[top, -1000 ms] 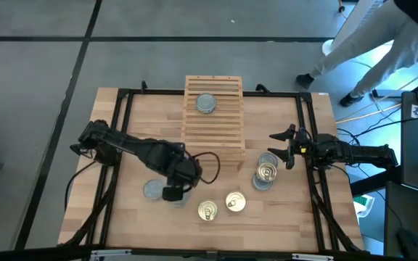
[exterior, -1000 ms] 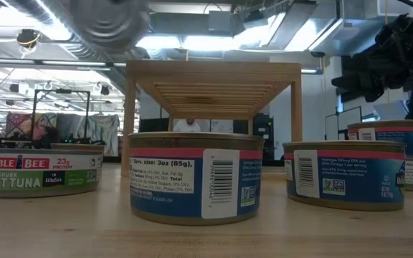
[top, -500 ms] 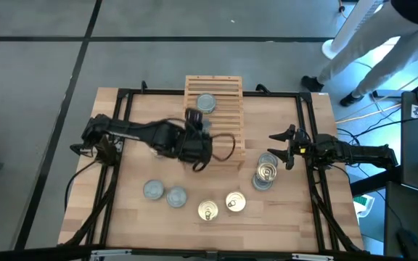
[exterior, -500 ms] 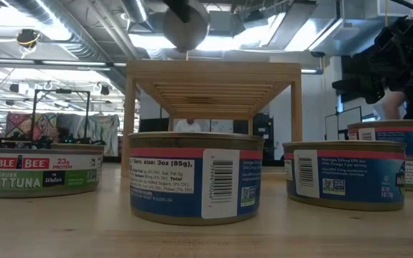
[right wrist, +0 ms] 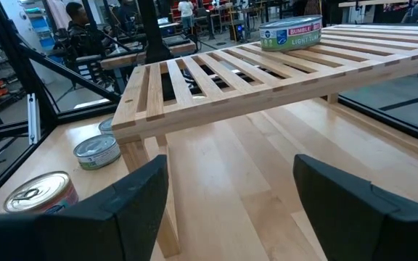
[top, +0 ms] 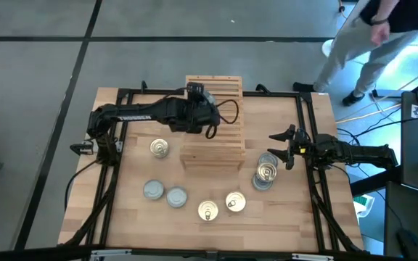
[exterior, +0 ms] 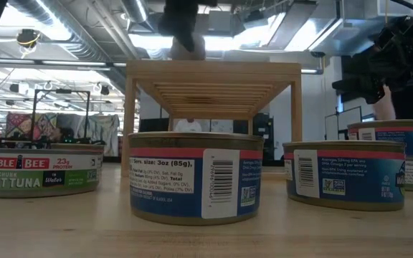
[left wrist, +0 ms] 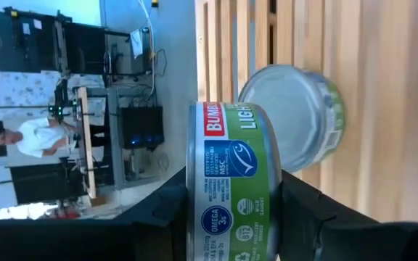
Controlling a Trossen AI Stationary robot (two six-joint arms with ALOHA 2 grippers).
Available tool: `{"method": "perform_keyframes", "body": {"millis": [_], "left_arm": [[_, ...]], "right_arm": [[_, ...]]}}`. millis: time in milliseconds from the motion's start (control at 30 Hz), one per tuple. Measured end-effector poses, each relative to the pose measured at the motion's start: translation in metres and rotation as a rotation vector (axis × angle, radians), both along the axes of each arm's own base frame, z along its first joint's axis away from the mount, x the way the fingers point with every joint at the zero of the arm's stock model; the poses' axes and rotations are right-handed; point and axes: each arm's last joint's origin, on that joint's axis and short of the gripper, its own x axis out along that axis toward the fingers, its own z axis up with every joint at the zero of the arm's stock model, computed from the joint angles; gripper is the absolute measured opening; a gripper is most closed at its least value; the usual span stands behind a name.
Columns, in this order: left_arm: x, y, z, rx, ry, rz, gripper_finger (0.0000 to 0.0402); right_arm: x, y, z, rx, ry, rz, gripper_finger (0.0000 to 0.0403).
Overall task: Stack canned seafood by type on shelf
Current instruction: Stack the green tuna can on top of the green tuna can on the shelf
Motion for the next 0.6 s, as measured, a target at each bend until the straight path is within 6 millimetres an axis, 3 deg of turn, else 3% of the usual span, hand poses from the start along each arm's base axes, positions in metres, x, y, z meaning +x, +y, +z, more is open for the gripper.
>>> {"method": "perform_keyframes", "body": {"millis": [200,600], "left_arm": [[0.008,0.012,-0.018,0.033,0.038,-0.036,0.0141],[0.014,0.015,-0.046,0.068,0.126,-0.102,0.0145]], "right_arm": [[0.0,0.0,0.0,0.0,0.001,0.0,0.0294],[0.0,0.0,0.0,0.0,0.001,0.0,0.0294]]}}
